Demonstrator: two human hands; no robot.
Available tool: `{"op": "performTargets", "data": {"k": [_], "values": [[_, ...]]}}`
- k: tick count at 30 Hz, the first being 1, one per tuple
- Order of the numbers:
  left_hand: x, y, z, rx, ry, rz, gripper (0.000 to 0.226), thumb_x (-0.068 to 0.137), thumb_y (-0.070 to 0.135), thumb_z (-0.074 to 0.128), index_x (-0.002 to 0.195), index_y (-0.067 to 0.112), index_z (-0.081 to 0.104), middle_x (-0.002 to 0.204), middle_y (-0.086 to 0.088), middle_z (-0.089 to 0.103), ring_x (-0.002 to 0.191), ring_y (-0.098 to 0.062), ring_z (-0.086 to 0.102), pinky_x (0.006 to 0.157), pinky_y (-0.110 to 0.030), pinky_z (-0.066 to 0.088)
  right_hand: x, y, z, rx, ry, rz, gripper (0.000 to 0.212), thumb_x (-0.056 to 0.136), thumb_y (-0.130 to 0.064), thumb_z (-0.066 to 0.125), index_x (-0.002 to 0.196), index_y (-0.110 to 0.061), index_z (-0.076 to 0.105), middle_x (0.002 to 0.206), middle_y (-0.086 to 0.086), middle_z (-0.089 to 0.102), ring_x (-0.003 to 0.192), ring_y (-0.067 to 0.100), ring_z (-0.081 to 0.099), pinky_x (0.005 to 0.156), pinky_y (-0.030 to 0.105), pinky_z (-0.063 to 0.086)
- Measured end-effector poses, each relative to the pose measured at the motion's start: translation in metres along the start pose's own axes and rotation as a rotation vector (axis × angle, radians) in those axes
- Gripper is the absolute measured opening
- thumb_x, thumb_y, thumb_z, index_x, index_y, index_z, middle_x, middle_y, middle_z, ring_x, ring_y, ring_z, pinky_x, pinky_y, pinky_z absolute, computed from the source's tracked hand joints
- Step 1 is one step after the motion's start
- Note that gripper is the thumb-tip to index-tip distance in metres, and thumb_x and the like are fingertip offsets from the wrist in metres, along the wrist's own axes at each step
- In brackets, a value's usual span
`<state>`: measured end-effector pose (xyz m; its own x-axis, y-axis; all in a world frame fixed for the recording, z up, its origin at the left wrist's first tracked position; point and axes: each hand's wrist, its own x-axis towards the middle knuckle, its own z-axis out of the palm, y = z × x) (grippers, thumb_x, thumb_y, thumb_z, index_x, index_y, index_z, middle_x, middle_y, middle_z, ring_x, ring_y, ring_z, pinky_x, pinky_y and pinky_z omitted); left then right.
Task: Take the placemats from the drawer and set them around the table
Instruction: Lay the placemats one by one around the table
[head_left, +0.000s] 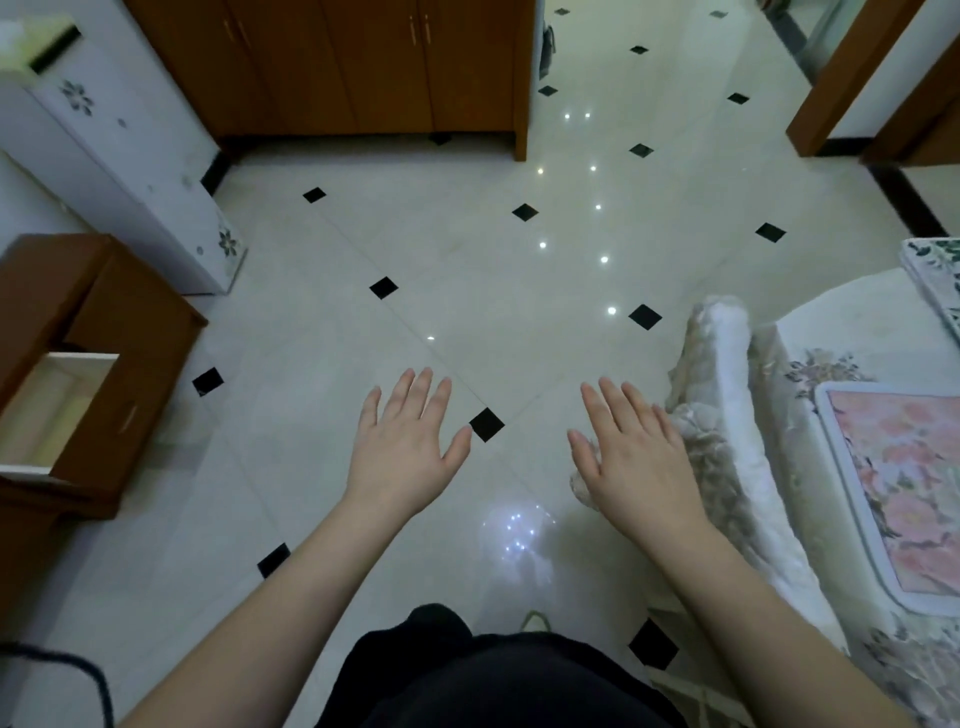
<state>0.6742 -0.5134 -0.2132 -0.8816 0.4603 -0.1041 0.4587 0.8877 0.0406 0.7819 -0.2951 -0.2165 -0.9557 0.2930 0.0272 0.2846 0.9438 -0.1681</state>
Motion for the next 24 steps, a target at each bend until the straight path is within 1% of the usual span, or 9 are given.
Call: {"op": "performTargets", "data": {"k": [4,7,10,13,16,20,22,24], "values": [[0.063,-0.004,-0.005,-0.012,0.012,0.057,0.086,0.083,0.063,-0.003,0.158,0.025,0.018,0.166,0.001,0.013,0.153,-0.016,0.003,0.121,-0.039,-0.002,0.058,-0.007,0.004,0.005,-0.004,0.032,0.064,0.097,-0.049,0.022,0.143,-0.014,0.049,0.146,0.009,0.050,0.135,0.031,0.046,0.109,0.048,0.036],[0.112,-0.014,-0.005,-0.013,0.019,0.108,0.084,0.084,0.063,-0.002,0.158,0.027,0.018,0.166,0.001,0.013,0.154,-0.017,0.003,0.122,-0.041,0.001,0.107,-0.014,0.010,-0.012,0.000,0.011,0.062,0.097,-0.049,0.023,0.143,-0.015,0.049,0.146,0.009,0.050,0.136,0.030,0.045,0.109,0.047,0.035],[0.163,-0.033,-0.005,-0.030,0.029,0.130,0.082,0.086,0.063,0.001,0.157,0.028,0.022,0.166,0.002,0.016,0.153,-0.018,0.006,0.122,-0.042,0.003,0.159,-0.020,0.017,-0.019,0.004,0.038,0.063,0.097,-0.049,0.022,0.144,-0.015,0.048,0.148,0.008,0.048,0.138,0.029,0.043,0.110,0.047,0.034],[0.211,-0.052,-0.011,-0.040,0.029,0.163,0.081,0.087,0.063,0.004,0.157,0.027,0.024,0.165,0.002,0.016,0.153,-0.018,0.007,0.121,-0.040,0.001,0.208,-0.030,0.021,-0.021,-0.020,0.076,0.066,0.096,-0.050,0.018,0.146,-0.017,0.044,0.151,0.007,0.045,0.141,0.028,0.039,0.113,0.046,0.029],[0.259,-0.068,-0.020,-0.020,0.029,0.229,0.078,0.090,0.062,0.008,0.156,0.026,0.026,0.165,0.001,0.020,0.153,-0.018,0.011,0.119,-0.039,0.000,0.245,-0.036,0.024,-0.066,-0.042,0.102,0.063,0.096,-0.050,0.021,0.145,-0.019,0.046,0.150,0.004,0.046,0.139,0.027,0.042,0.112,0.040,0.021],[0.322,-0.070,-0.028,-0.004,0.019,0.314,0.080,0.089,0.063,0.004,0.157,0.026,0.023,0.165,0.002,0.018,0.153,-0.018,0.008,0.119,-0.038,-0.004,0.281,-0.031,0.021,-0.083,-0.032,0.174,0.059,0.095,-0.048,0.029,0.139,-0.018,0.055,0.142,0.005,0.055,0.132,0.028,0.051,0.108,0.041,0.028],[0.352,-0.058,-0.031,-0.015,0.010,0.359,0.081,0.088,0.063,0.001,0.158,0.027,0.018,0.166,0.003,0.013,0.153,-0.017,0.004,0.120,-0.037,-0.005,0.298,-0.020,0.019,-0.082,-0.011,0.212,0.057,0.095,-0.046,0.031,0.137,-0.017,0.056,0.140,0.006,0.057,0.130,0.029,0.053,0.106,0.040,0.026],[0.379,-0.042,-0.032,-0.035,-0.009,0.402,0.083,0.085,0.064,-0.003,0.158,0.027,0.014,0.167,0.003,0.008,0.153,-0.016,0.000,0.120,-0.036,-0.007,0.316,-0.005,0.019,-0.077,-0.019,0.240,0.057,0.094,-0.046,0.031,0.136,-0.016,0.057,0.139,0.006,0.057,0.129,0.029,0.053,0.107,0.043,0.030]]}}
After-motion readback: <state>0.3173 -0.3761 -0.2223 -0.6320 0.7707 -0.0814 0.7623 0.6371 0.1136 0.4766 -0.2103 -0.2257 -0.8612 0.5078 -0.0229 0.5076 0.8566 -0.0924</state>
